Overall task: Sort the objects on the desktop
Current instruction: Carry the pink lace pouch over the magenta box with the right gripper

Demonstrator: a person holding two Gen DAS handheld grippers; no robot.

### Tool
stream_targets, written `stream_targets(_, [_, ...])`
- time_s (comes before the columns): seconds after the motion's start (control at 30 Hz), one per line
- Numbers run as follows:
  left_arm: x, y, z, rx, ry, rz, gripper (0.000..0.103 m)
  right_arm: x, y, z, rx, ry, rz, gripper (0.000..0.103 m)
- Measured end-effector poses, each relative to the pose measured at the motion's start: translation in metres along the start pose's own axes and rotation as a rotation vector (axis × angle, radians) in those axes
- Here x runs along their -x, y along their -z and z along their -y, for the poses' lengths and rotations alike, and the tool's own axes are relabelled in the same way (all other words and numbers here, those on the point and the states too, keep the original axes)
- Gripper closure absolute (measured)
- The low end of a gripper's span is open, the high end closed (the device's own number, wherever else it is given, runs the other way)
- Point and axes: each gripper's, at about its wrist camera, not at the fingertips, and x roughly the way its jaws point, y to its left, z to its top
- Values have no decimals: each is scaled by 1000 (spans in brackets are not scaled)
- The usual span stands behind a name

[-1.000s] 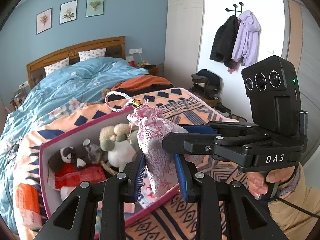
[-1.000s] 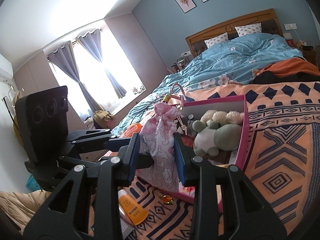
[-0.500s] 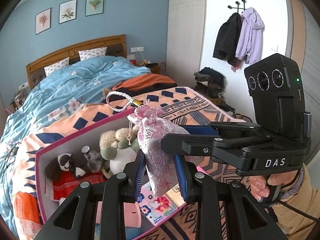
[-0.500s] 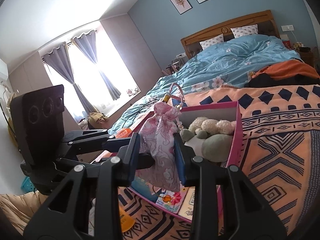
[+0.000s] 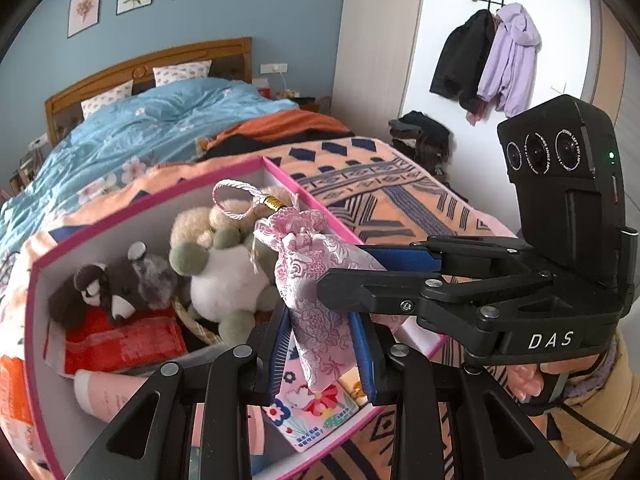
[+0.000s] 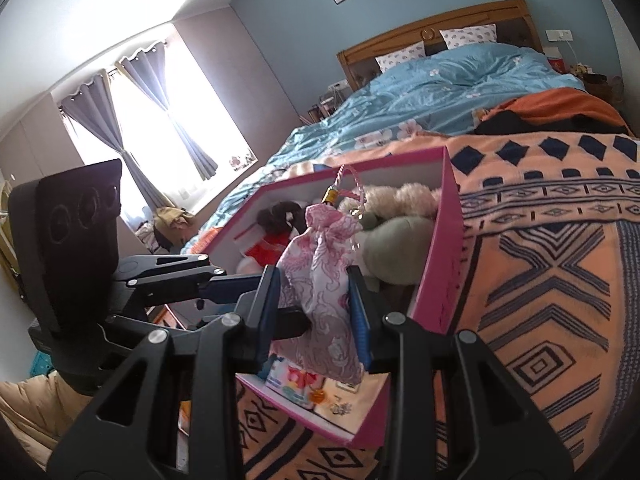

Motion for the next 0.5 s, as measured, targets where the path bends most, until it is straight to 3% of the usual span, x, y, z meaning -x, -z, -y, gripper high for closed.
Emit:
stream_targets(0.3, [-11,8,3,1,9,-35,74,-1,10,-2,18,63,-20,67])
stream_targets(0.5, [-15,12,4,-3,5,-53,74,-3,13,-14,92,154,-33,67])
